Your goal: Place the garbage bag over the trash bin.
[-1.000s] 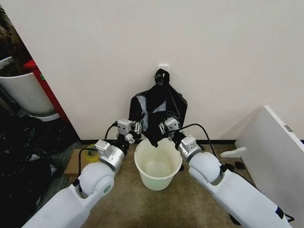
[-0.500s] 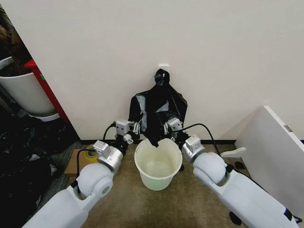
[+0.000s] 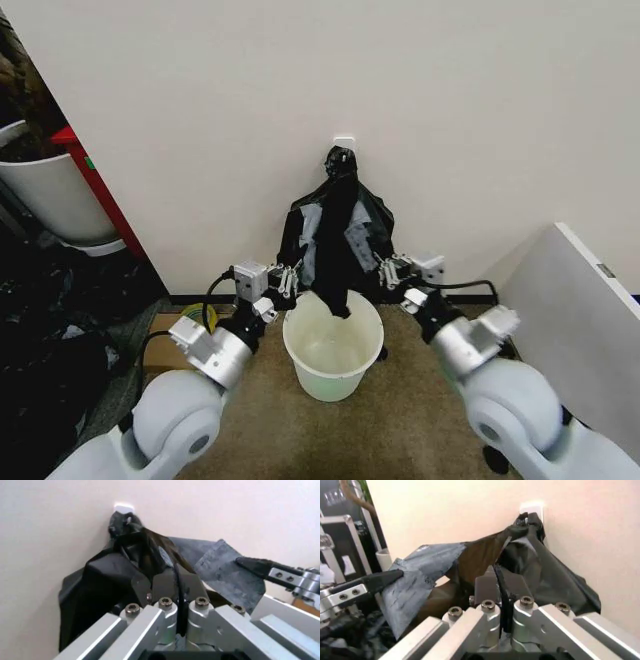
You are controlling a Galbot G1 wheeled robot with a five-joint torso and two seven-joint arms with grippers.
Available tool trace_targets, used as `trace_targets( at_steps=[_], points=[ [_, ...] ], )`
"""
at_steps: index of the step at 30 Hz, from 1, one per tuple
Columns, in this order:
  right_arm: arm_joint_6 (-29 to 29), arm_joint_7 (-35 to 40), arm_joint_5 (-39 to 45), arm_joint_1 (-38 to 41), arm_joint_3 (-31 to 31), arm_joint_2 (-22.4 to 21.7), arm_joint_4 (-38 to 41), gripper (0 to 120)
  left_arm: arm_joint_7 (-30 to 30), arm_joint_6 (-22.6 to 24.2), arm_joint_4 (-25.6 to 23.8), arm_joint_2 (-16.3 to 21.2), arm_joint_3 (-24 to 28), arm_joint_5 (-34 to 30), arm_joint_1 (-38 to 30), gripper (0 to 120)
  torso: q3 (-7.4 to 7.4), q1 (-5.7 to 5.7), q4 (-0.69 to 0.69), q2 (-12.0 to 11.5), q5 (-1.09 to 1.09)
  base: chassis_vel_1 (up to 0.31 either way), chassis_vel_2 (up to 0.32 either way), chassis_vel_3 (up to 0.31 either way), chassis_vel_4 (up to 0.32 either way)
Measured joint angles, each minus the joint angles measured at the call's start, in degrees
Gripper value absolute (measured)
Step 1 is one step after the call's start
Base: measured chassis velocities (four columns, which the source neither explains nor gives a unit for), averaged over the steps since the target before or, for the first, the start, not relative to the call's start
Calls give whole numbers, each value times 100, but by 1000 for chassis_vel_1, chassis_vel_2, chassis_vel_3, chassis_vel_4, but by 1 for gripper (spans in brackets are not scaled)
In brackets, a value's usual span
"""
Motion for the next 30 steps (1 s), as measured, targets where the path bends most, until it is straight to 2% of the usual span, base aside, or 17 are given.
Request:
trace_targets(
  at_steps=[5, 8, 12, 14, 19, 26, 30],
  points=[
    [-45, 0, 288, -423, 228, 116, 275, 0, 7, 18, -330, 132, -53, -84, 286, 0, 0, 0, 1, 0, 0, 0, 0, 0, 0],
    [-23, -2, 273, -588, 183, 239, 264, 0, 44, -21, -357, 142, -62, -62, 482, 0, 0, 0, 1, 0, 0, 0, 0, 0, 0],
    [16, -4, 162, -729, -58, 486, 112, 0, 61, -124, -160, 30, -34, 88, 617, 0, 1, 0, 1, 0, -1, 0, 0, 0, 0],
    [51, 17, 110, -737, -303, 718, -120, 0, 69, -243, 101, -68, 2, 288, 638, 0, 1, 0, 1, 0, -2, 0, 0, 0, 0],
    [107, 92, -23, -447, -660, 1043, -630, 0, 30, -336, 407, -131, -13, 337, 516, 0, 2, 1, 1, 0, -1, 0, 0, 0, 0],
    [48, 220, 17, -162, -900, 1242, -931, 0, 4, -357, 510, -148, -17, 228, 450, 0, 1, 1, 2, -1, 0, 0, 0, 0, 0],
    [204, 236, -108, -293, -761, 1284, -1391, 0, 12, -476, 1135, -332, 160, 339, 491, 0, 2, 1, 0, -1, -1, 0, 0, 0, 0]
  ],
)
